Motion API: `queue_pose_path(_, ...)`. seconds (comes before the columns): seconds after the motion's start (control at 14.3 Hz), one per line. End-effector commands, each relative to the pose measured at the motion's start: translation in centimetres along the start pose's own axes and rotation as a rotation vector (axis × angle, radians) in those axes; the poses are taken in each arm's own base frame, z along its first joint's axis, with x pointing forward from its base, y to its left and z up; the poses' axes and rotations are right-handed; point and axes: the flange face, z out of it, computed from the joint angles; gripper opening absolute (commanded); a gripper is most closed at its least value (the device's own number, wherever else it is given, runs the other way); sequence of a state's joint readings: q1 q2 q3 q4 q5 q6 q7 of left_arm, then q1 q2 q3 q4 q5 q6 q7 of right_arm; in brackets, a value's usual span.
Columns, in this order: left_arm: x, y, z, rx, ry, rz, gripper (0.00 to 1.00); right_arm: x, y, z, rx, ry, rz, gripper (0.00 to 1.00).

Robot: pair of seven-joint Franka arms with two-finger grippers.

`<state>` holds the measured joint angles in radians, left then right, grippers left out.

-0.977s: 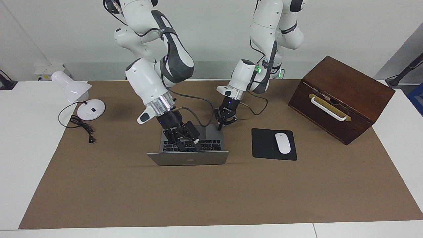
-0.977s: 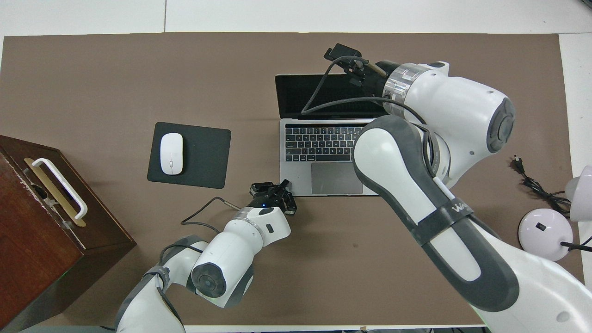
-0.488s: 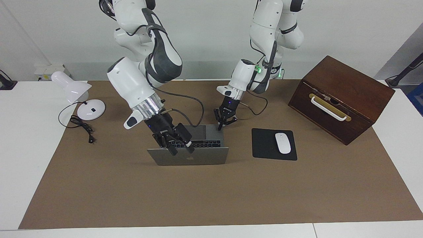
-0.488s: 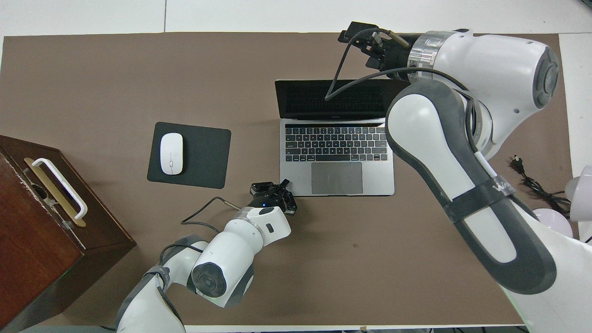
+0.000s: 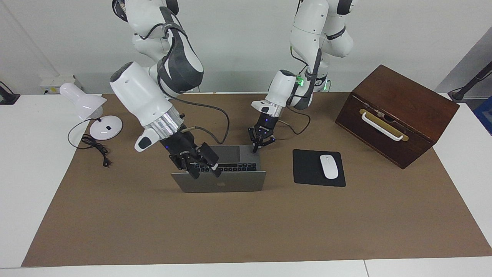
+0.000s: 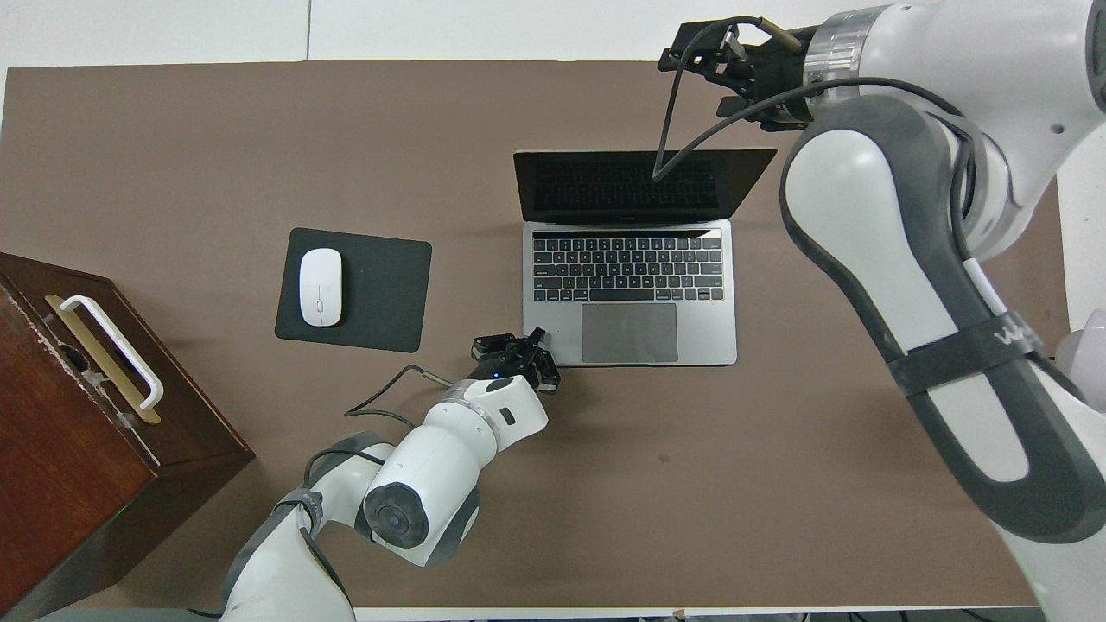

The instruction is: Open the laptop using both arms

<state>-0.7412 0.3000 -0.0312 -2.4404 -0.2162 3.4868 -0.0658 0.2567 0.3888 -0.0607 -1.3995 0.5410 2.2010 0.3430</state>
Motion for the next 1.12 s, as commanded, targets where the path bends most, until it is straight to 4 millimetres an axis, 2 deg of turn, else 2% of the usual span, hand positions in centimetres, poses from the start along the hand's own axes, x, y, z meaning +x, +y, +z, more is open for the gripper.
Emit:
queue_pose_path(0.0, 1.2, -0.2, 0.5, 0.004, -0.005, -0.042, 0.00, 1.3, 0.0, -2.4, -0.079, -0.057, -0.022, 1.00)
queue_pose_path(0.21, 4.1, 0.2, -0.6, -0.006, -0.049, -0.105, 0.00, 1.7, 1.2, -6.1, -0.183, -0.147, -0.042, 1.00)
queue_pose_path(0.42, 6.2, 0.4, -2.0, -0.012, -0.099, -0.130, 0.00, 1.1, 1.7, -11.0, -0.276, -0.223, -0.064, 1.00)
queue_pose_path(0.49, 6.9, -0.3, -2.2, -0.005, -0.105, -0.144, 0.00, 0.6, 1.7, -13.0, -0.309, -0.238, -0.088, 1.00)
queue_pose_path(0.63, 8.2, -0.3, -2.8, -0.007, -0.145, -0.152, 0.00, -0.4, 2.8, -17.1, -0.377, -0.277, -0.178, 1.00)
queue_pose_path(0.84, 11.6, -1.3, -4.8, -0.005, -0.228, -0.185, 0.00, -1.4, 5.7, -23.5, -0.470, -0.325, -0.315, 1.00)
queue_pose_path(1.05, 13.0, -2.3, -6.7, 0.003, -0.233, -0.235, 0.00, -2.1, 8.1, -29.3, -0.628, -0.334, -0.499, 1.00)
